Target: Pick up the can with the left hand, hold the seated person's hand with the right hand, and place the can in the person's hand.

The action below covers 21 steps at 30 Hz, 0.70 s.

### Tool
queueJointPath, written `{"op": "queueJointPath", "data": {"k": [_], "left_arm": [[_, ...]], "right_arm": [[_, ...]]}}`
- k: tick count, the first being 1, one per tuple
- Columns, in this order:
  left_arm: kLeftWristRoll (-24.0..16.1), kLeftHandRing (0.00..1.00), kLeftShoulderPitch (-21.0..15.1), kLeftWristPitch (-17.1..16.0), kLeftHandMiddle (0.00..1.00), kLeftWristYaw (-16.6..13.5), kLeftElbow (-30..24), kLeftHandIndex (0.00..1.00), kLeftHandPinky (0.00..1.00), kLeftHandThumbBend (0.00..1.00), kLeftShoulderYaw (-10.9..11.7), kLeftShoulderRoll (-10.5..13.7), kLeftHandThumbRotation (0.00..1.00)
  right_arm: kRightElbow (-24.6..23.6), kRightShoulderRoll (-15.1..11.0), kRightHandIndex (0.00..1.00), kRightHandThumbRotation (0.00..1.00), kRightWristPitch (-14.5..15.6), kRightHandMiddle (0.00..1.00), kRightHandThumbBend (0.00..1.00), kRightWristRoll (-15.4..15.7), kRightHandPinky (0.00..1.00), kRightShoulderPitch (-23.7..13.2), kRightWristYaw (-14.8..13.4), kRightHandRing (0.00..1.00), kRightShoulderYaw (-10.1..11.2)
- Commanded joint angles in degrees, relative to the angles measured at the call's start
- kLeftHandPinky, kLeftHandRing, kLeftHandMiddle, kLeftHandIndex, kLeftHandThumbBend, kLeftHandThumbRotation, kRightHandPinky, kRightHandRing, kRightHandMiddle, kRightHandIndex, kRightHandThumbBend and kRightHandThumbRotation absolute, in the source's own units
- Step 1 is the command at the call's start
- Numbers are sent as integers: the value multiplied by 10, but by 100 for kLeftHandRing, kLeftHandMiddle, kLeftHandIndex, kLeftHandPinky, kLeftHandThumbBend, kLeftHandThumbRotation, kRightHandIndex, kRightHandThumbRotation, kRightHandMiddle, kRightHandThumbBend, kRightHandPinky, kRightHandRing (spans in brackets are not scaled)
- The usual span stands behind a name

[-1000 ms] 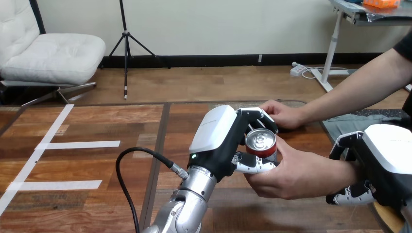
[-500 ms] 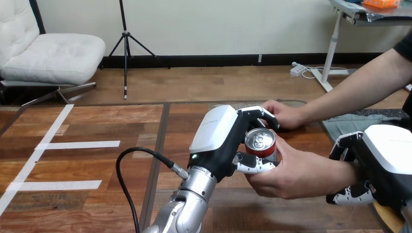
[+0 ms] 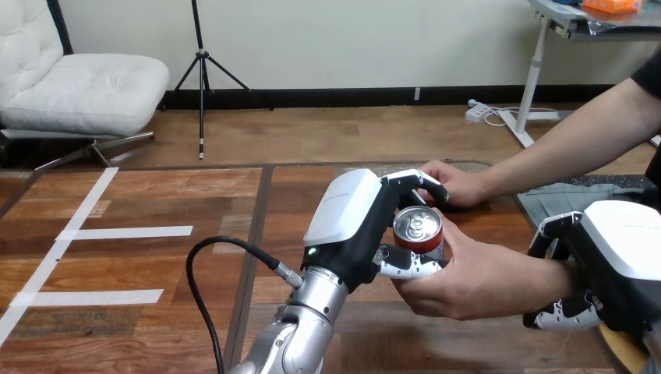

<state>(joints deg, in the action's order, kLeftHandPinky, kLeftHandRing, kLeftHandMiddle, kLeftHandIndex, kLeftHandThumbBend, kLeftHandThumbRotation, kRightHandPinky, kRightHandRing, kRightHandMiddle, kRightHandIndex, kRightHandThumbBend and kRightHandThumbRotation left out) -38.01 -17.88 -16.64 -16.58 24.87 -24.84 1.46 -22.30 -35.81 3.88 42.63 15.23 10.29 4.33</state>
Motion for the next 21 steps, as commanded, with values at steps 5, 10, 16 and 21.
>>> {"op": "queueJointPath", "data": {"k": [5,10,16,21], "left_arm": [[-6,63,-26,-4,69,-3,-15,68,53,84,-6,-1,5],[-6,64,-26,-7,69,-4,-13,69,54,83,-5,-1,7],[-6,64,-26,-6,69,-5,-13,69,54,80,-4,-1,6],[-6,64,-26,-5,69,-5,-14,69,54,78,-3,-2,5]], "right_arm": [[-27,13,48,0,-9,39,79,-9,23,-30,-7,29,1],[-28,12,48,0,-8,37,80,-8,21,-30,-5,27,1],[-30,12,48,0,-8,38,80,-9,21,-29,-4,27,2],[-31,13,47,0,-6,38,80,-8,21,-29,-4,28,2]]}}
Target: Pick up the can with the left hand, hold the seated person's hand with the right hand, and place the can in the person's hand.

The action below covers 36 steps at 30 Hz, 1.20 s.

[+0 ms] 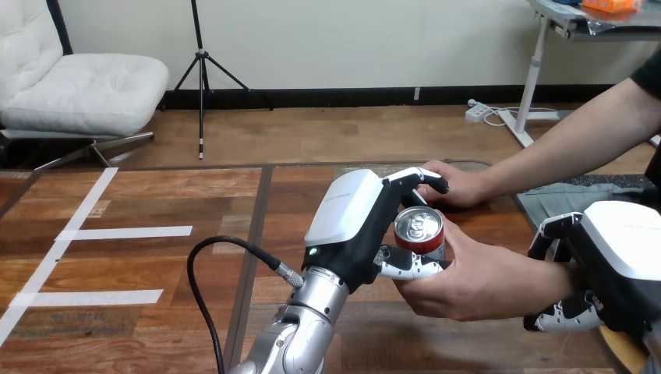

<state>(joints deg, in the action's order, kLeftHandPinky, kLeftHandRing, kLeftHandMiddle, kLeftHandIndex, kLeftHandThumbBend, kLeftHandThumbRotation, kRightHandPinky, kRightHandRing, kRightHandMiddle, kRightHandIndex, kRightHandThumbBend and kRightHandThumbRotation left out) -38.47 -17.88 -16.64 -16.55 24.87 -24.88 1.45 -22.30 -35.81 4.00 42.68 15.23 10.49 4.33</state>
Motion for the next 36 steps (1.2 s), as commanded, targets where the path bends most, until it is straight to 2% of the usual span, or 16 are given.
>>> {"op": "queueJointPath", "data": {"k": [1,10,21,28,36], "left_arm": [[-1,64,-27,-5,69,-5,-14,69,54,77,-2,-1,5],[2,64,-26,-6,69,-6,-15,69,54,73,1,-2,8],[2,63,-26,-1,68,-5,-19,69,53,70,4,-2,23],[3,63,-23,13,68,7,-32,69,52,71,7,0,30],[12,63,-19,24,69,28,-49,69,52,75,11,3,22]], "right_arm": [[-32,15,47,0,-3,39,80,-9,21,-29,-3,28,2],[-36,15,47,0,2,37,79,-9,20,-29,1,26,1],[-34,13,47,0,-5,40,79,-13,23,-29,-1,31,1],[-35,14,47,0,-4,42,79,-14,25,-29,-1,33,1],[-37,15,48,0,-1,42,78,-16,25,-29,2,32,2]]}}
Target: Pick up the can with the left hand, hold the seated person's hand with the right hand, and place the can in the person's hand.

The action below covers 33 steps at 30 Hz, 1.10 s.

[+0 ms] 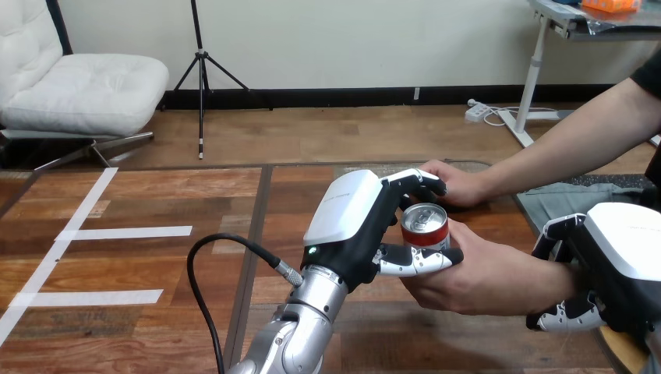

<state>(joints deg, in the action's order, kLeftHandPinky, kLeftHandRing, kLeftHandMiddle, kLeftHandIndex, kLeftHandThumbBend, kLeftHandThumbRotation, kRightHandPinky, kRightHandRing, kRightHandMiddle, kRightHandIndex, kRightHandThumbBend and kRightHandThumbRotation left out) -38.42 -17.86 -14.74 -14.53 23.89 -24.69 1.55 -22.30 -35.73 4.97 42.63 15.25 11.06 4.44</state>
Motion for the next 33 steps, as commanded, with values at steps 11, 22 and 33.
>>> {"op": "queueJointPath", "data": {"k": [11,22,33], "left_arm": [[19,63,-15,11,69,21,-54,69,52,79,14,5,6],[19,62,-13,11,68,20,-55,69,51,79,13,8,1],[18,62,-12,13,69,19,-53,69,52,76,11,8,1]], "right_arm": [[-36,14,48,0,-11,37,79,-12,19,-29,-5,26,0],[-32,13,48,0,-15,38,79,-12,21,-31,-8,28,-1],[-35,14,48,0,-10,35,78,-12,19,-33,-4,25,-2]]}}
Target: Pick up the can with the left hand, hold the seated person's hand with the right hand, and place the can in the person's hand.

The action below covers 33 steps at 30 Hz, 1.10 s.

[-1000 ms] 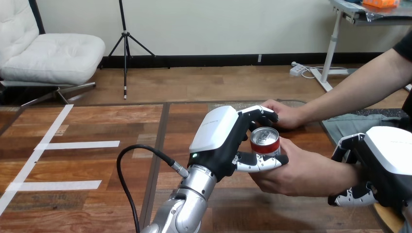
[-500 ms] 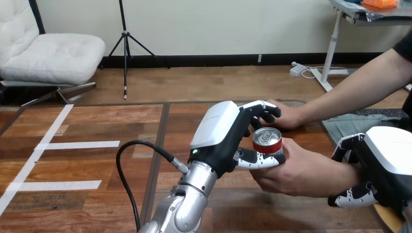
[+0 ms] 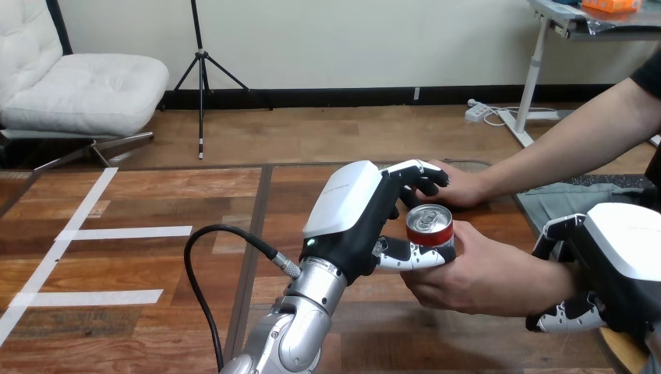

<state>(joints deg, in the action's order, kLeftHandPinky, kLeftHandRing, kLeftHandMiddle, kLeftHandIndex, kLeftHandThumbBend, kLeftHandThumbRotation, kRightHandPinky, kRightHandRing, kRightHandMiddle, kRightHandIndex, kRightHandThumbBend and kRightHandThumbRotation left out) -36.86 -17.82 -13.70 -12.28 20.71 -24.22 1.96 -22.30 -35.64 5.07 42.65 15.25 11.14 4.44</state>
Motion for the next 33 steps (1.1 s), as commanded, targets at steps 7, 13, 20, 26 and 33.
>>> {"op": "queueJointPath", "data": {"k": [7,13,20,26,33], "left_arm": [[2,63,-11,3,69,-4,-23,69,52,75,6,4,1],[1,63,-10,3,69,-6,-23,69,52,75,7,5,2],[-1,63,-11,3,69,-9,-23,69,52,75,7,6,2],[1,65,-10,7,70,-7,-25,71,54,76,9,6,12],[20,75,-5,19,81,16,-33,81,62,83,13,4,37]], "right_arm": [[-35,12,48,0,-9,37,78,-11,21,-33,0,28,-2],[-36,14,48,0,-11,37,79,-10,22,-33,-4,28,-1],[-35,15,48,0,-16,36,80,-13,19,-30,-9,25,0],[-36,15,48,0,-16,36,81,-12,19,-29,-9,25,0],[-33,14,48,0,-19,42,80,-13,24,-28,-9,32,0]]}}
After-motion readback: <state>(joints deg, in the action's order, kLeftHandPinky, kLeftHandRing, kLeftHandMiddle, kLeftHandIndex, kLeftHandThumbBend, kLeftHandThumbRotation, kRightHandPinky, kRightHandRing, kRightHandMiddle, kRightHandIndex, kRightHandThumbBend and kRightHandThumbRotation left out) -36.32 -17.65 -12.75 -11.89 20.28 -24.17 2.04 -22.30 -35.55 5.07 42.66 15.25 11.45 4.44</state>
